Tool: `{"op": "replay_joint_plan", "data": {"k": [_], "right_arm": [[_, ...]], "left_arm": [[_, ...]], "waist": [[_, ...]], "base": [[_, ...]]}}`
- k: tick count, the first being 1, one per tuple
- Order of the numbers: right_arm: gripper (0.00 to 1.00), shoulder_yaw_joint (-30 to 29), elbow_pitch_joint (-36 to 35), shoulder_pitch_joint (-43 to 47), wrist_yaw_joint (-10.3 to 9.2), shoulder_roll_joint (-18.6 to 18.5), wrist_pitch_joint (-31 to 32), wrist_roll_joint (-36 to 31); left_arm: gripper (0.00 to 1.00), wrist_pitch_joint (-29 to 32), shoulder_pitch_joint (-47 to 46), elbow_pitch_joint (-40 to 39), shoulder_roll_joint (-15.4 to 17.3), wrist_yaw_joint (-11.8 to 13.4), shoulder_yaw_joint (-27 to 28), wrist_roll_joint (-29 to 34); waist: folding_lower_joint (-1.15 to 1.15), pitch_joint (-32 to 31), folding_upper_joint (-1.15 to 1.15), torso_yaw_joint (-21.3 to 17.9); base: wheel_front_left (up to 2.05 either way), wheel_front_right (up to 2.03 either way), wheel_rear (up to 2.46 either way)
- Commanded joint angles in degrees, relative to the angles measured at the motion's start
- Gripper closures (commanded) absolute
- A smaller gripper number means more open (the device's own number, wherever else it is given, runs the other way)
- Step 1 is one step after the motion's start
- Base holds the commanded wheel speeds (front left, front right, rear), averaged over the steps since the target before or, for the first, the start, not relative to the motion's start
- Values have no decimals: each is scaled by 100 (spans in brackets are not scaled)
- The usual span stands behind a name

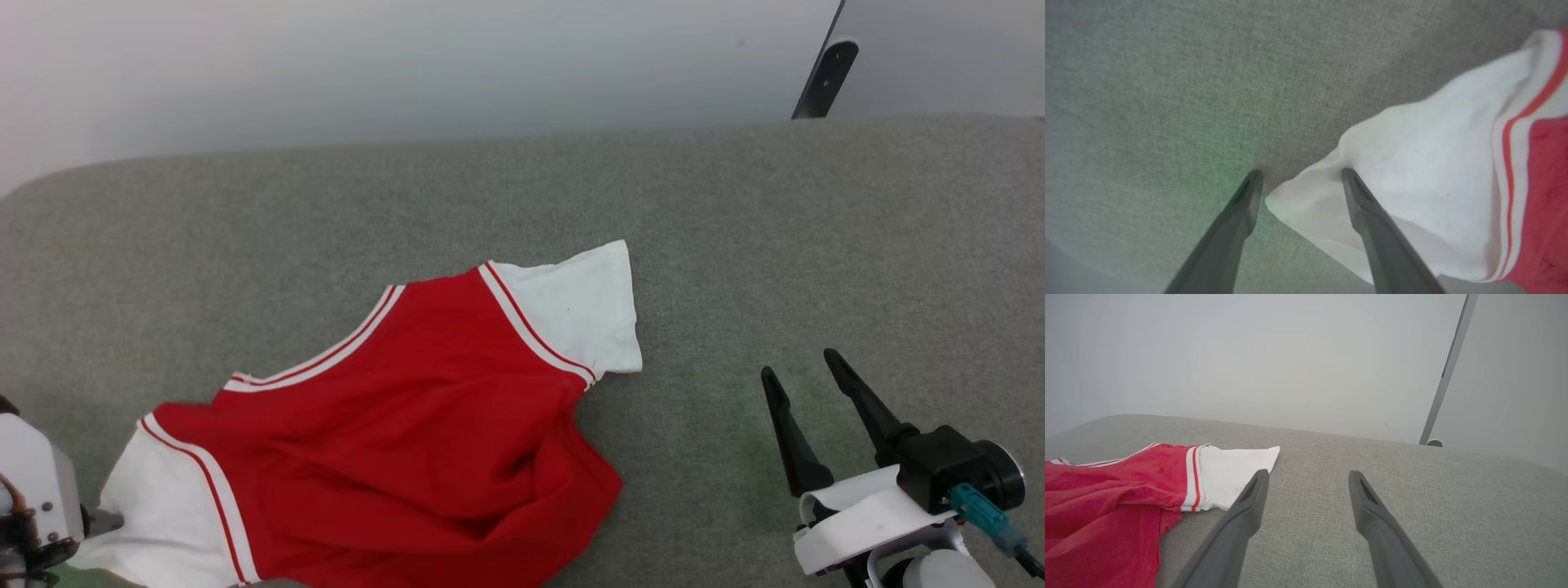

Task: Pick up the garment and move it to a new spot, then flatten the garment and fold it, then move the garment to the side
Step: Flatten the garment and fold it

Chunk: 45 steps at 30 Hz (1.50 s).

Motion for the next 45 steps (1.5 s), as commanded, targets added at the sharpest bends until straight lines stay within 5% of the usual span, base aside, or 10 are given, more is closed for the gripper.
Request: {"op": "replay_joint_plan", "data": {"k": [1,8,9,10,12,21,31,45], "right_arm": [[0,-21,-24,-44,-9,-32,-3,29],[0,61,-2,-131,-9,-94,-3,-1],[0,87,13,-147,-9,-94,-3,38],[0,137,14,-166,-9,-102,-3,80],[0,205,73,-197,-9,-161,-2,94],[0,665,316,-636,-9,-427,321,475],[0,1537,774,-1934,-9,-1068,1788,1542],[0,2834,2621,-3909,-9,-1598,3564,2857]], "left_arm": [[0,-25,-114,158,-61,-40,-27,-14],[4,-115,-264,773,-339,-90,-120,-81],[17,-78,-273,869,-383,-102,-145,-93],[53,-61,-307,924,-412,-121,-175,-90],[100,-80,-362,1016,-484,-145,-224,-104],[100,-169,-586,1112,-714,-204,-547,-69],[100,-174,-944,782,-1020,-200,-1087,-129],[100,-165,-1471,471,-1499,-199,-1708,-318]], "waist": [[0,82,0,-3],[0,141,0,66],[0,140,0,81],[0,138,0,100],[0,113,0,140],[0,-126,0,405],[0,-196,0,984],[0,199,0,1762]], "base": [[0,0,0],[0,0,0],[0,0,0],[0,0,0],[0,0,0],[0,0,0],[0,0,0],[0,0,0]]}}
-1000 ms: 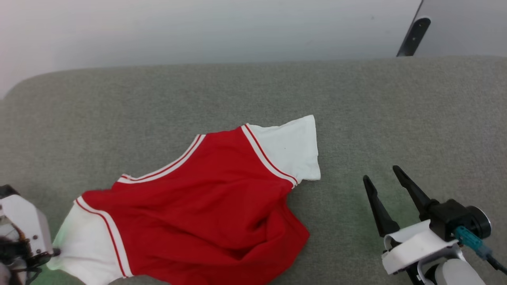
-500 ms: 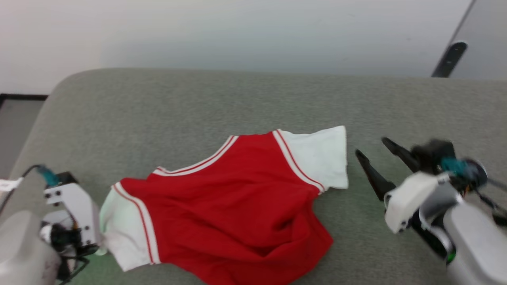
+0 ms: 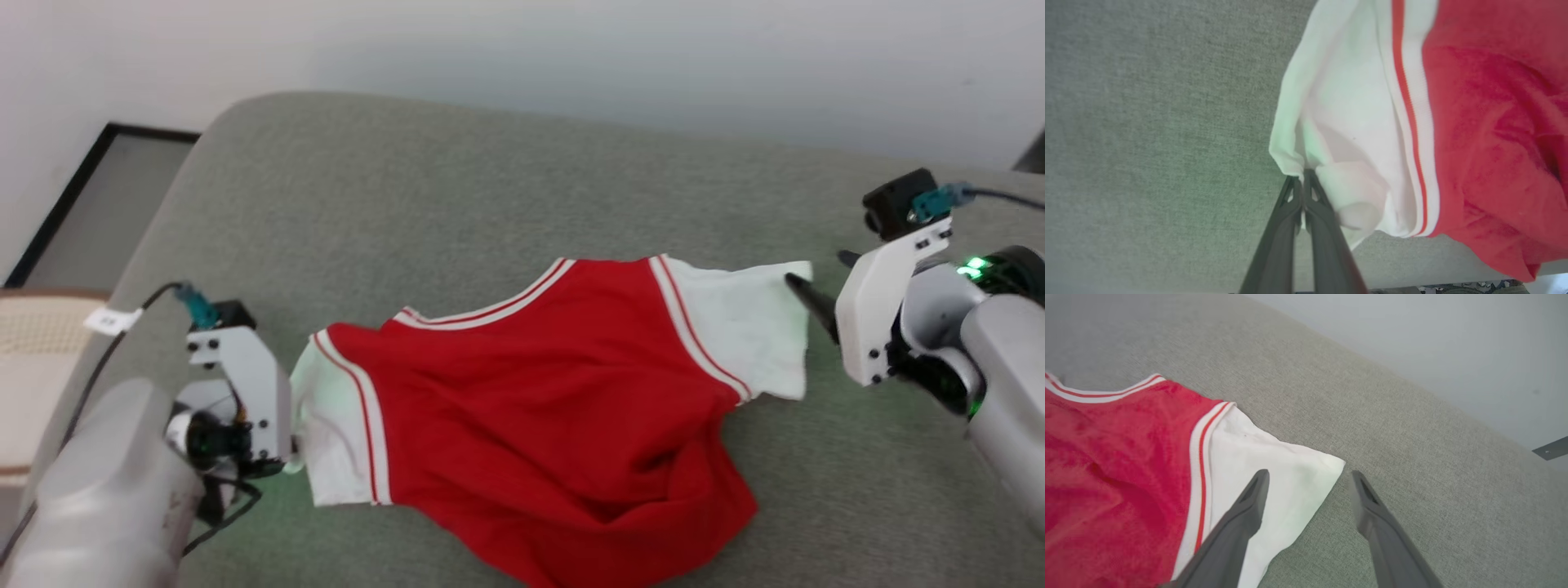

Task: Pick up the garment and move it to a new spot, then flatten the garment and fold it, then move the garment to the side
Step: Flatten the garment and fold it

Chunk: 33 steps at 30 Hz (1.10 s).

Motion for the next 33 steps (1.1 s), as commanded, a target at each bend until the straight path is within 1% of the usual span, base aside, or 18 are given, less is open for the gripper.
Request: {"op": "replay_joint_plan", "data": {"k": [1,8,13,16,19,22,23,24,26,29,33], "right_arm": [[0,70,104,-115,-9,-3,61,99],[0,175,1099,-633,-9,91,619,542],[0,276,1624,-941,-9,225,1078,736],[0,344,1888,-1052,-9,317,1307,824],[0,385,2215,-1212,-9,366,1435,776],[0,395,2576,-1300,-9,495,1628,790],[6,399,2714,-1314,-9,545,1733,793],[33,422,2827,-1309,-9,601,1838,799],[100,454,3028,-1337,-8,674,1971,759],[100,417,3168,-1397,-5,796,2043,830],[100,300,3247,-1592,-6,880,1763,879]], "left_arm": [[100,-23,-83,-39,-37,-23,-39,-37],[100,-73,-289,-260,-171,-23,-304,-182],[100,-119,-401,-346,-288,-23,-453,-289],[100,-136,-458,-338,-343,-23,-527,-350],[100,-155,-509,-308,-389,-19,-604,-396],[100,-179,-553,-262,-408,-17,-667,-444],[100,-193,-565,-247,-415,-10,-693,-452],[100,-202,-566,-220,-415,-10,-713,-467],[100,-219,-571,-180,-422,-10,-745,-491],[100,-222,-558,-120,-401,-10,-780,-546],[100,-363,-598,-49,-290,-7,-809,-521]], "waist": [[0,194,0,211],[0,515,0,496],[0,720,0,655],[0,804,0,731],[0,859,0,801],[0,879,0,850],[0,880,0,864],[0,876,0,874],[0,858,0,880],[0,813,0,845],[0,713,0,735]], "base": [[0,0,0],[0,0,0],[0,0,0],[0,0,0],[0,0,0],[0,0,0],[0,0,0],[0,0,0],[0,0,0],[0,0,0],[0,0,0]]}}
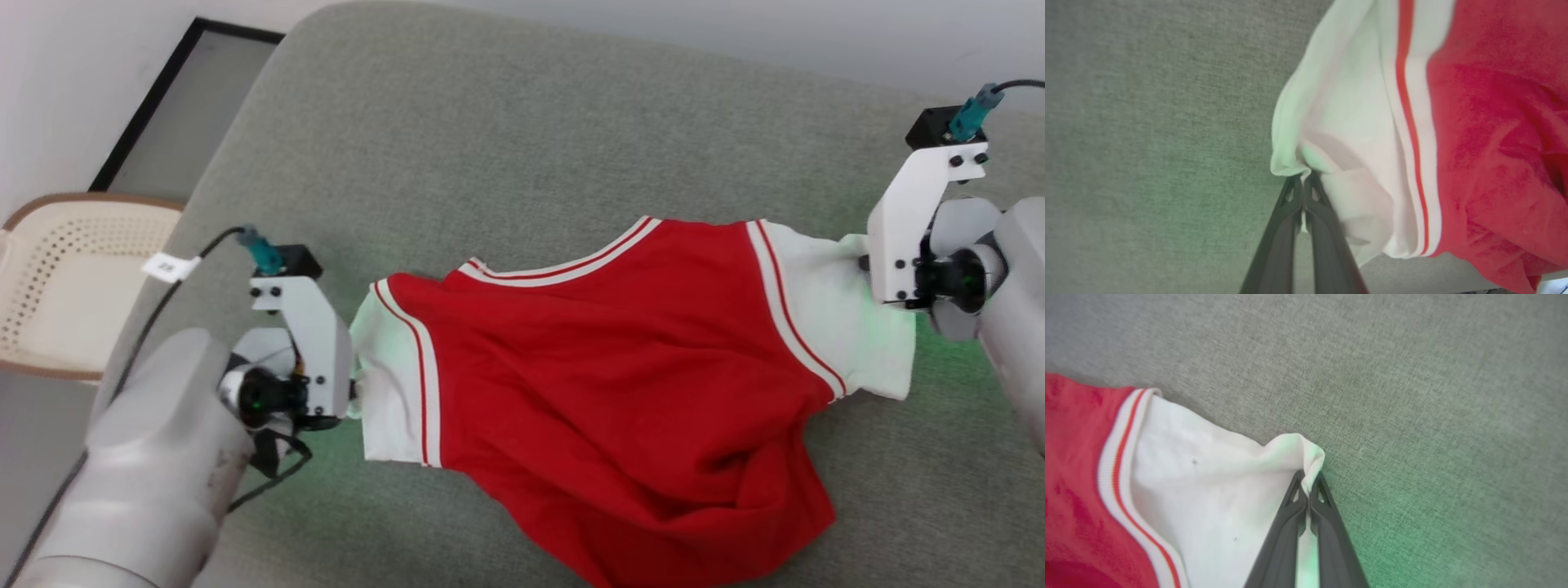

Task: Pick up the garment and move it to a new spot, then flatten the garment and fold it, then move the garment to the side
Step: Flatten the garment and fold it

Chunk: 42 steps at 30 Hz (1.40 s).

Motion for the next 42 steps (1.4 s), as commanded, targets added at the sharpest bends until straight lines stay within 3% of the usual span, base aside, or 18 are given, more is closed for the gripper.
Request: {"op": "replay_joint_plan", "data": {"k": [1,9,19,24,33,42], "right_arm": [[100,4,109,189,-1,127,-61,76],[100,-54,-240,-204,-5,290,-1154,78],[100,-13,-266,-670,-5,748,-2384,90],[100,81,-63,-900,-5,1027,-2662,-19],[100,27,393,-1606,-5,1374,-3597,-243],[100,-371,557,-2188,-5,1492,-4653,-435]], "left_arm": [[100,-107,-18,76,92,14,0,39],[100,-586,-474,177,411,43,16,281],[100,-1016,-1295,288,692,207,-56,709],[100,-1121,-1633,367,770,280,-120,881],[100,-1388,-2343,632,807,598,-155,1142],[100,-2052,-3184,743,711,813,-171,1407]], "waist": [[0,-99,0,-102],[0,-554,0,-578],[0,-1139,0,-1347],[0,-1374,0,-1669],[0,-1716,0,-2299],[0,-1785,0,-2528]], "base": [[0,0,0],[0,0,0],[0,0,0],[0,0,0],[0,0,0],[0,0,0]]}}
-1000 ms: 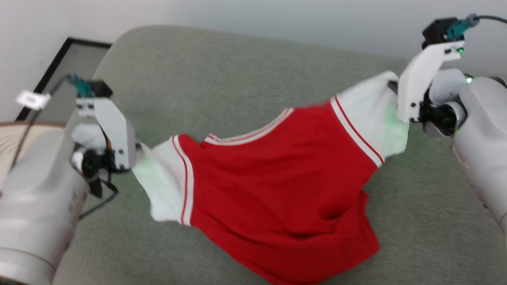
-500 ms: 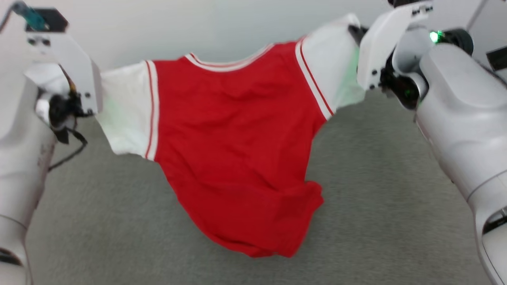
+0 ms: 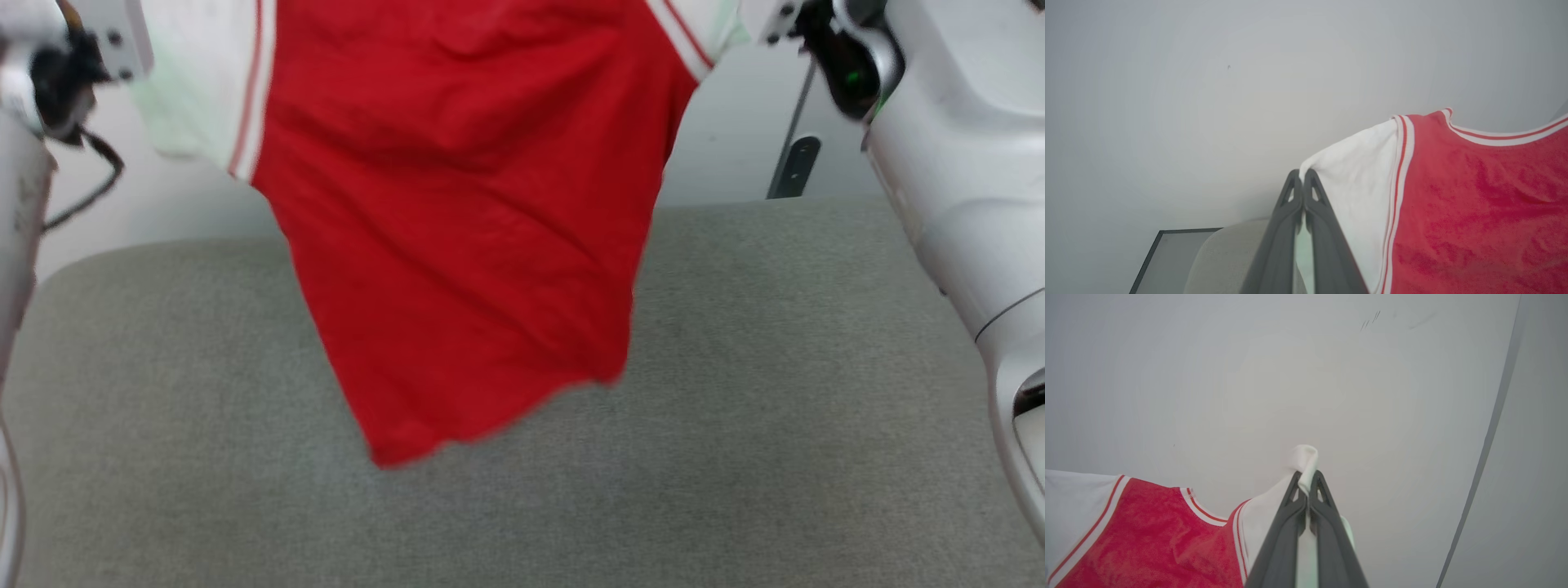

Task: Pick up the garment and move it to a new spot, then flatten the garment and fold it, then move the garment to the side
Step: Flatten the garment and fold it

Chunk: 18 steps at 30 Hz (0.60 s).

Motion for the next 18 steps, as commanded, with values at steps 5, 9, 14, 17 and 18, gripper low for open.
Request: {"op": "replay_joint_plan", "data": {"k": [5,9,14,17,18], "right_arm": [[100,-145,13,-100,-9,20,270,-108],[100,-280,11,-313,-9,-70,232,-218],[100,-476,17,-755,-9,-310,-95,-557],[100,-671,12,-1130,-9,-440,-355,-800],[100,-701,15,-1228,-9,-487,-426,-953]], "left_arm": [[100,-197,-345,127,-58,-76,-67,137],[100,-398,-628,184,-164,-88,-77,163],[100,-813,-1142,133,-399,33,-69,250],[100,-1153,-1599,103,-503,48,-125,419],[100,-1283,-1739,105,-546,64,-131,441]], "waist": [[0,88,0,-77],[0,432,0,-35],[0,1267,0,87],[0,1819,0,163],[0,1982,0,188]], "base": [[0,0,0],[0,0,0],[0,0,0],[0,0,0],[0,0,0]]}}
